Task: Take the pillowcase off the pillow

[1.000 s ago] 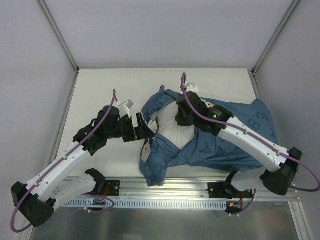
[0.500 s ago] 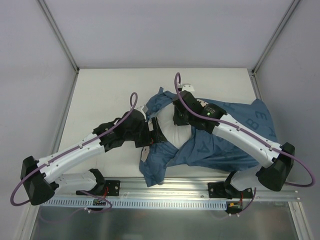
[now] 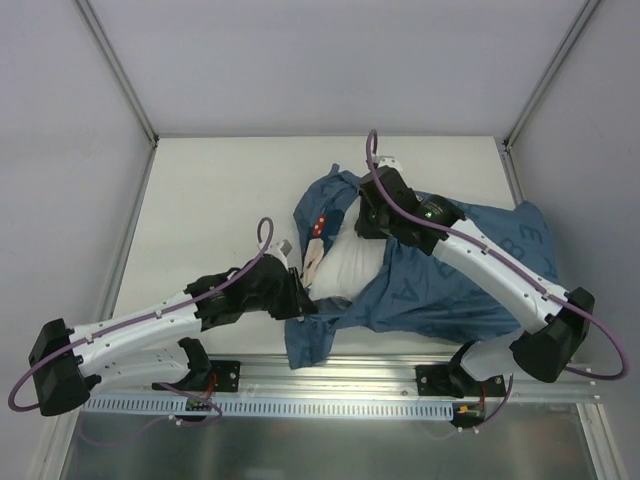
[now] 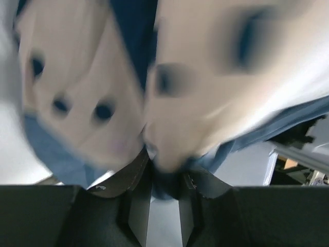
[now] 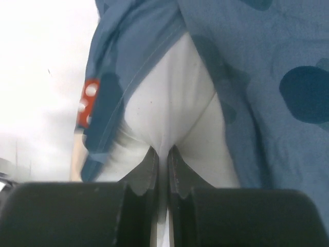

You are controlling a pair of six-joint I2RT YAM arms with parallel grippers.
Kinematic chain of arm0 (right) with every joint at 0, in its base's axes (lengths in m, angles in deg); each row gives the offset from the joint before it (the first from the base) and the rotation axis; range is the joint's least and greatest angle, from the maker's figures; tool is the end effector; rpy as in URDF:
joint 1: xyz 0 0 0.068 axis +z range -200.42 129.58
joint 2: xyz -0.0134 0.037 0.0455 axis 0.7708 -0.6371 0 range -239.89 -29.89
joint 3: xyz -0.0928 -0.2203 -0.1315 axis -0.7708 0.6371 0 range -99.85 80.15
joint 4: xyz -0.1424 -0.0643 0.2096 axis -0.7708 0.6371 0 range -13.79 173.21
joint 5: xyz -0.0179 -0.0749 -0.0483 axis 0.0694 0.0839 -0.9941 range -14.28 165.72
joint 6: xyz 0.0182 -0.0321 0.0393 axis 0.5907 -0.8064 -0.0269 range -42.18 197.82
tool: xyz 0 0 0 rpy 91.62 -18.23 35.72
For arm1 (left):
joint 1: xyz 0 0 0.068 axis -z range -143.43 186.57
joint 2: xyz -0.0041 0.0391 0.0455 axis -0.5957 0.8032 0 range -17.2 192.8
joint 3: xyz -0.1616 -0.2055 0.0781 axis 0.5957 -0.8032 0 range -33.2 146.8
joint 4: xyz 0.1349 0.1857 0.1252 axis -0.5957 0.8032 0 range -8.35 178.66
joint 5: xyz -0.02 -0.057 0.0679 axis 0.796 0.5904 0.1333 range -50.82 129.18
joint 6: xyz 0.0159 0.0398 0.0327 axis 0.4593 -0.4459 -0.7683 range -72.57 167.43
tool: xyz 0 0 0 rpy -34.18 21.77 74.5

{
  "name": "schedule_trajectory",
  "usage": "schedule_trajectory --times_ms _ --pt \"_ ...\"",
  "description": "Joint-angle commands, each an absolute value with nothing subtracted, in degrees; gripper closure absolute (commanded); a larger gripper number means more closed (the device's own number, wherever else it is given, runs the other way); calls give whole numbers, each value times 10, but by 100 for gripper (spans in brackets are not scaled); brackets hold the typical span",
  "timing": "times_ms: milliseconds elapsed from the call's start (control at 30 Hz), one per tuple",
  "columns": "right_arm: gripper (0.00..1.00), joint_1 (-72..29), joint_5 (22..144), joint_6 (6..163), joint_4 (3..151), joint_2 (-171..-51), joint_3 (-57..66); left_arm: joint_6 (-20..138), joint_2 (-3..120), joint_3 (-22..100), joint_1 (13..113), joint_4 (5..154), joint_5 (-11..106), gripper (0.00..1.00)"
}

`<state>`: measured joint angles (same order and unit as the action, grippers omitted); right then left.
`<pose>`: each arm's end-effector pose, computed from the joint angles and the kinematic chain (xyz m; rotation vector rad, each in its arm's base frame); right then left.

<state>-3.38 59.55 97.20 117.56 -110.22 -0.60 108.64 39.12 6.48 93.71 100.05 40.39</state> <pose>0.2130 0.2142 0.3647 -0.3988 2.2332 0.2971 0.1161 -0.1812 0.2577 -0.0732 2.4415 -1.1043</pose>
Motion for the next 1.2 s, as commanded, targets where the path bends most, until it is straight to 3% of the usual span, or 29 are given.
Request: schedule_trajectory --times_ms 0,67,167,367,600,667,700,767,833,1167 --pt "99 -64 564 970 1122 -1077 -76 1116 375 2 956 1049 410 78" --pt "99 -67 562 971 1122 -1074 -81 1121 369 -20 958 1045 408 82" --pt "99 -76 570 973 1122 -1062 -84 1140 354 -44 958 1043 403 100" --pt "99 -76 638 971 1125 -1033 -80 1167 340 -50 948 1038 330 100" --pt "99 -34 744 914 1145 -986 37 1098 349 11 788 1039 363 100" --pt "99 -17 751 907 1151 -969 63 1060 360 24 751 1040 390 90" --pt "99 -10 772 905 1154 -964 83 1043 364 45 735 1039 398 66" --pt "99 7 769 905 1162 -953 100 994 376 73 710 1041 427 32" --pt "99 18 763 909 1166 -946 118 951 381 122 708 1047 431 12" --pt "99 20 761 895 1175 -940 116 800 430 230 754 1063 522 19"
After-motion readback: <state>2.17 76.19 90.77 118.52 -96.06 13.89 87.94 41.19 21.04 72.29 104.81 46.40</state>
